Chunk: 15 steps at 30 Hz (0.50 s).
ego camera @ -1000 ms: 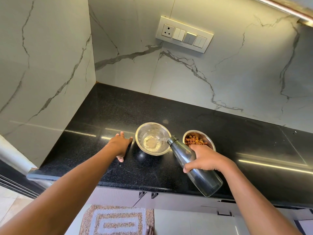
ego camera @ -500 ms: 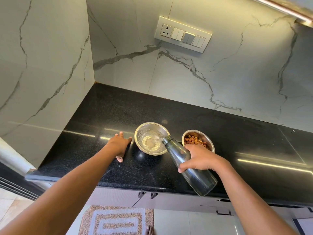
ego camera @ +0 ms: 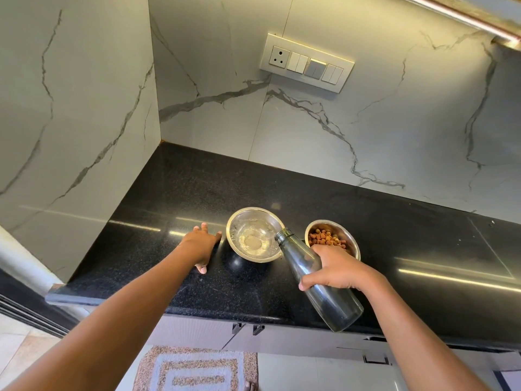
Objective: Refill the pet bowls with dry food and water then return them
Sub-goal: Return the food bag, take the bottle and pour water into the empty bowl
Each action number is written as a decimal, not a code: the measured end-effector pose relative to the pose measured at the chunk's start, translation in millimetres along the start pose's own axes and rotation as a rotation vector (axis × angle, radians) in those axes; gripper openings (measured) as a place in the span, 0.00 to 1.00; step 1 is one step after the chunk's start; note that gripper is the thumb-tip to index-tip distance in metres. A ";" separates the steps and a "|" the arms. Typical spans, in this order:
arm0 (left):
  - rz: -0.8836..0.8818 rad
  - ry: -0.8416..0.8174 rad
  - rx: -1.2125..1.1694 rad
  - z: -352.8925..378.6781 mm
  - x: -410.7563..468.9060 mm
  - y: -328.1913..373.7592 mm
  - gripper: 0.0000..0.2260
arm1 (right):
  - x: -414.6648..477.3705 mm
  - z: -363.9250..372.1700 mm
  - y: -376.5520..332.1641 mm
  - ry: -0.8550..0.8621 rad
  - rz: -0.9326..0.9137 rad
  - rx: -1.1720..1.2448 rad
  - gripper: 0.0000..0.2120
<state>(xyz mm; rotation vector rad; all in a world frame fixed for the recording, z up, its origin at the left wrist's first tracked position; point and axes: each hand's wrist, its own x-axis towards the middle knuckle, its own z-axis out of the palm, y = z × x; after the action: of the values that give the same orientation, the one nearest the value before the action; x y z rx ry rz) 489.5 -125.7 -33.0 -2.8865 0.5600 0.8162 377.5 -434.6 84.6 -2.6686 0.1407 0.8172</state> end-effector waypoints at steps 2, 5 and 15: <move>0.001 0.005 -0.004 0.3 -0.6 0.1 0.55 | 0.6 2.1 0.1 -0.005 0.004 -0.002 0.33; 0.004 0.008 -0.009 0.9 -0.6 0.2 0.56 | 2.3 6.7 -0.1 -0.025 0.011 -0.009 0.32; 0.009 0.028 -0.026 1.9 -5.4 0.9 0.54 | 6.7 19.4 0.7 -0.066 0.004 -0.034 0.32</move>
<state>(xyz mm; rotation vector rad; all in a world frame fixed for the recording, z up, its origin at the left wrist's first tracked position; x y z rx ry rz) 484.0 -124.5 -31.8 -2.9250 0.5692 0.7917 372.7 -428.3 65.6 -2.6692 0.1169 0.9160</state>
